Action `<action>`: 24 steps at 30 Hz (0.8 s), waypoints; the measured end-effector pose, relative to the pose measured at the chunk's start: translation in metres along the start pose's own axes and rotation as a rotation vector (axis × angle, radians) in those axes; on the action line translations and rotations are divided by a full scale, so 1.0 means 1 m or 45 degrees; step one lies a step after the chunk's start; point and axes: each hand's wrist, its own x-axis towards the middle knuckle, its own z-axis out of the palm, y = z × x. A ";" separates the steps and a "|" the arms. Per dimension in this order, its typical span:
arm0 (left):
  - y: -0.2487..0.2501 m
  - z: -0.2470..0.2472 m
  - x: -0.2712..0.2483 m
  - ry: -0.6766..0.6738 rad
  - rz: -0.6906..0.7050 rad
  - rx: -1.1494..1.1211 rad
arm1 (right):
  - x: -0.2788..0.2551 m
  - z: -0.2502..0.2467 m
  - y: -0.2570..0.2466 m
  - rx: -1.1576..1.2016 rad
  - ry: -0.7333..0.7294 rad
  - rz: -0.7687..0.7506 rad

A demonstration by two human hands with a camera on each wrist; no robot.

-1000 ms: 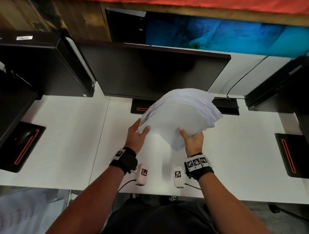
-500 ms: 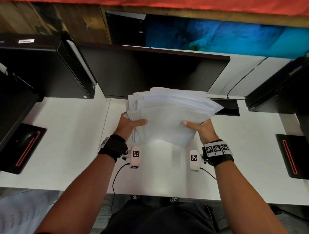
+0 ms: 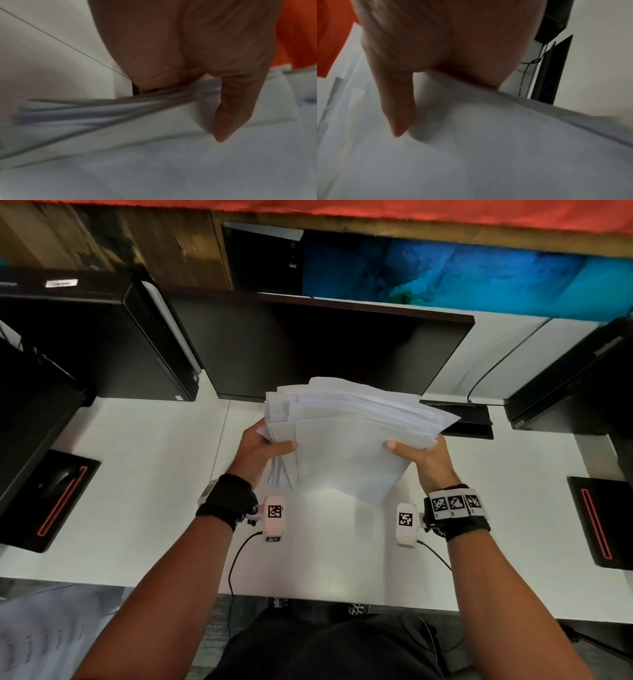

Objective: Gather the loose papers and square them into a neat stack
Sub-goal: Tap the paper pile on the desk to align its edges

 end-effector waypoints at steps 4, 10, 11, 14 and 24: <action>0.006 0.012 -0.002 0.006 0.001 -0.034 | -0.003 0.014 -0.005 0.021 -0.032 -0.015; -0.006 0.003 -0.001 0.038 -0.011 0.001 | -0.002 0.006 0.012 0.011 0.047 0.038; -0.014 0.002 -0.001 0.034 -0.045 0.019 | -0.002 0.003 0.023 0.013 0.073 0.070; -0.042 0.003 -0.005 0.077 -0.150 0.014 | -0.005 0.000 0.052 -0.008 0.124 0.158; -0.075 0.001 -0.011 0.239 -0.209 0.014 | 0.002 -0.013 0.102 -0.193 0.278 0.283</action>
